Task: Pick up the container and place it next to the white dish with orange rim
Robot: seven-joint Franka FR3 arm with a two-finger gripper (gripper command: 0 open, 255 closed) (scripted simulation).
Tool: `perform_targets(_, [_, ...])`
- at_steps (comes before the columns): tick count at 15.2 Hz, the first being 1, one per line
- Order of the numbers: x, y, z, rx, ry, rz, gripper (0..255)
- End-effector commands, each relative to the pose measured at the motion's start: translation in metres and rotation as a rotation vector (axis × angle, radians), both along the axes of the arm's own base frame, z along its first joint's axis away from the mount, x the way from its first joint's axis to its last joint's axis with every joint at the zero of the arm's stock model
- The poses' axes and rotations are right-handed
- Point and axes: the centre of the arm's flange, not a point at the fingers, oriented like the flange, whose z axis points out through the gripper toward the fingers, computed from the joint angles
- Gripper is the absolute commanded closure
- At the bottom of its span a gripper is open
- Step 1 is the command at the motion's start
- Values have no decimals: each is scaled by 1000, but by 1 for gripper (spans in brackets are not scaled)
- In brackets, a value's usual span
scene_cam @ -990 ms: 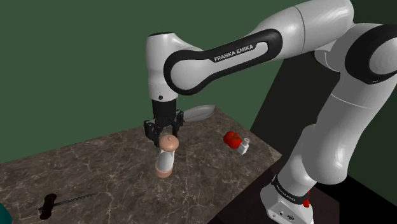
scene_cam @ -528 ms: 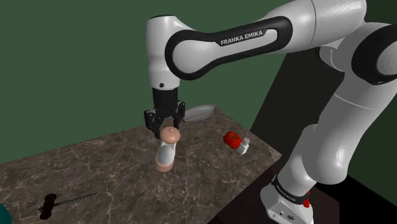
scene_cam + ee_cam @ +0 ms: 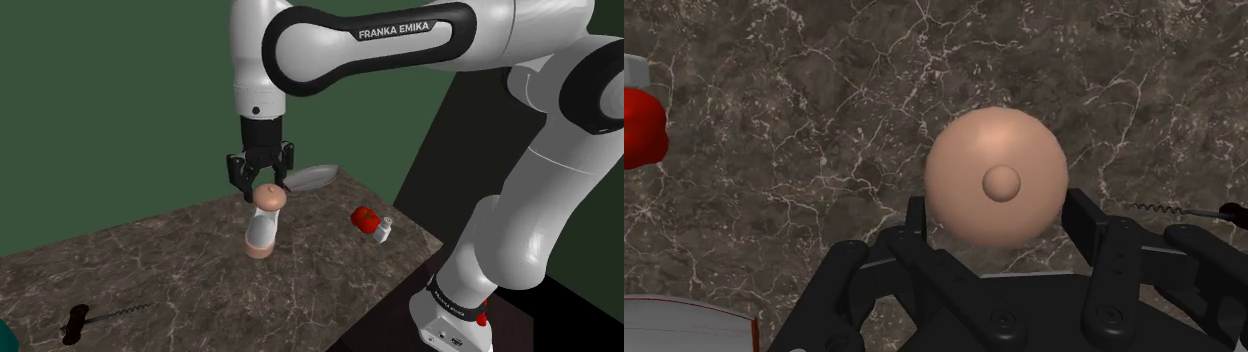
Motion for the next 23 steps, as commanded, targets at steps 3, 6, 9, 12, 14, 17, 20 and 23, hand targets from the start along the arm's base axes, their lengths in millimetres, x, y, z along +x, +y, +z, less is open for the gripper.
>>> perform_targets(3, [0,0,21,0,0,0,255])
perform_targets(6, [0,0,37,0,0,0,255])
perform_targets(9, [0,0,53,0,0,0,255])
perform_targets(12, [0,0,69,0,0,0,255])
perform_targets(14, [0,0,79,0,0,0,255])
perform_targets(17, [0,0,95,0,0,0,255])
perform_targets(20, [0,0,111,0,0,0,255])
perform_targets(23, [0,0,124,0,0,0,255])
